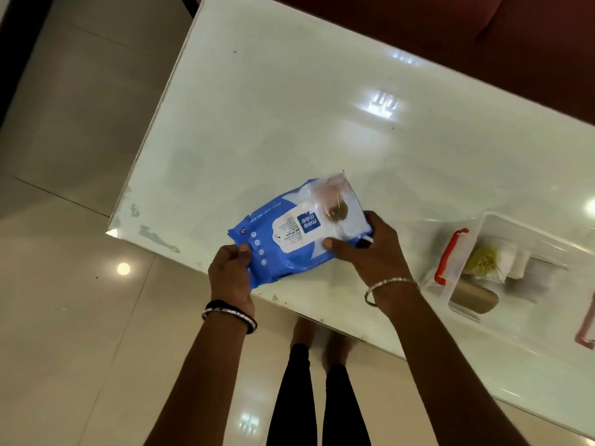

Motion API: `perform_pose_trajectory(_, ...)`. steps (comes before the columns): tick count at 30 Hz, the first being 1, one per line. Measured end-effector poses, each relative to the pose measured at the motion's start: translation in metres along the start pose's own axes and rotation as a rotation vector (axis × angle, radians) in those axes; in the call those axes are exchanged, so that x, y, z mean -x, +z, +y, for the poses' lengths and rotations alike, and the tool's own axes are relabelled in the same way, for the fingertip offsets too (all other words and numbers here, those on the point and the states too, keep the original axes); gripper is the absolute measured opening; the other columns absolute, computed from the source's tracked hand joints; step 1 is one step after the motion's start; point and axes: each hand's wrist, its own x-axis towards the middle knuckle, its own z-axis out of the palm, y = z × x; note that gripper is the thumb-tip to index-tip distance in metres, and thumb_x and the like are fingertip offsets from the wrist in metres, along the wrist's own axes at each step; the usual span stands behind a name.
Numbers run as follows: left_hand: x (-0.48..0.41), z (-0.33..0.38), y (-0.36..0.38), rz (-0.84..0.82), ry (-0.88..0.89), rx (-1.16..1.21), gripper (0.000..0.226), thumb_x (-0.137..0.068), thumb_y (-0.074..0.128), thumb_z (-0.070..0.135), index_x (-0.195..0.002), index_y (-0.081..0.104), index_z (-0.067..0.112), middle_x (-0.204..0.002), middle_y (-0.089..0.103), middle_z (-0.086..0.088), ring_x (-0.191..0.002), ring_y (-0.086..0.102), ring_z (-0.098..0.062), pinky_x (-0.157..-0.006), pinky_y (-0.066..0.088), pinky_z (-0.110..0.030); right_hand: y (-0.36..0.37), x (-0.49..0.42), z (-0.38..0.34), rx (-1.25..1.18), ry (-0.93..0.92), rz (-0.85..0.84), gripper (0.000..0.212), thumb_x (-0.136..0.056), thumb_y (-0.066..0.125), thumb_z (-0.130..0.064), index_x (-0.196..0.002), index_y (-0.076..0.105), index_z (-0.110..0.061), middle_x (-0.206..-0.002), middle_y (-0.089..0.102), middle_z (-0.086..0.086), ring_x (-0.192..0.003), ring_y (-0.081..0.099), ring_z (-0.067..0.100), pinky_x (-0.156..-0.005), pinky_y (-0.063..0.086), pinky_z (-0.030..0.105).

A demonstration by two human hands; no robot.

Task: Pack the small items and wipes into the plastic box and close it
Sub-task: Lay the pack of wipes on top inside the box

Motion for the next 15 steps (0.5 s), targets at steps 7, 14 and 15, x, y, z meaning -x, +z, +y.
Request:
perform_pose_trajectory(7,0.048,0.013,0.021,-0.142,0.241,-0.079,0.023,-0.094,0.055,0.009,-0.073,0.051,0.017,-0.069,0.072,0.009,-0.062,0.068,-0.005,-0.054,0.052,-0.02,-0.049,0.059,0.008,-0.076,0.043,0.104,0.024,-0.075,0.083,-0.025,-0.093,0.068,-0.026,-0.093,0.076,0.001,-0.09,0.074,0.023,-0.081,0.061,0.052)
perform_pose_trajectory(14,0.111,0.02,0.086,-0.426,0.409,-0.167,0.013,-0.095,0.056,0.016,-0.082,0.055,0.016,-0.065,0.074,0.005,-0.06,0.066,-0.007,-0.05,0.051,-0.017,-0.136,0.092,0.014,-0.207,0.057,0.224,0.039,-0.059,0.082,-0.046,-0.093,0.073,-0.029,-0.096,0.078,-0.004,-0.09,0.076,0.02,-0.071,0.063,0.032)
perform_pose_trajectory(15,0.12,0.019,0.096,-0.482,0.409,-0.18,0.011,-0.095,0.056,0.015,-0.084,0.056,0.014,-0.068,0.075,0.003,-0.062,0.068,-0.009,-0.051,0.052,-0.018,-0.149,0.096,0.017,-0.236,0.065,0.258,0.042,-0.058,0.081,-0.045,-0.095,0.073,-0.027,-0.096,0.079,-0.002,-0.09,0.077,0.02,-0.069,0.063,0.031)
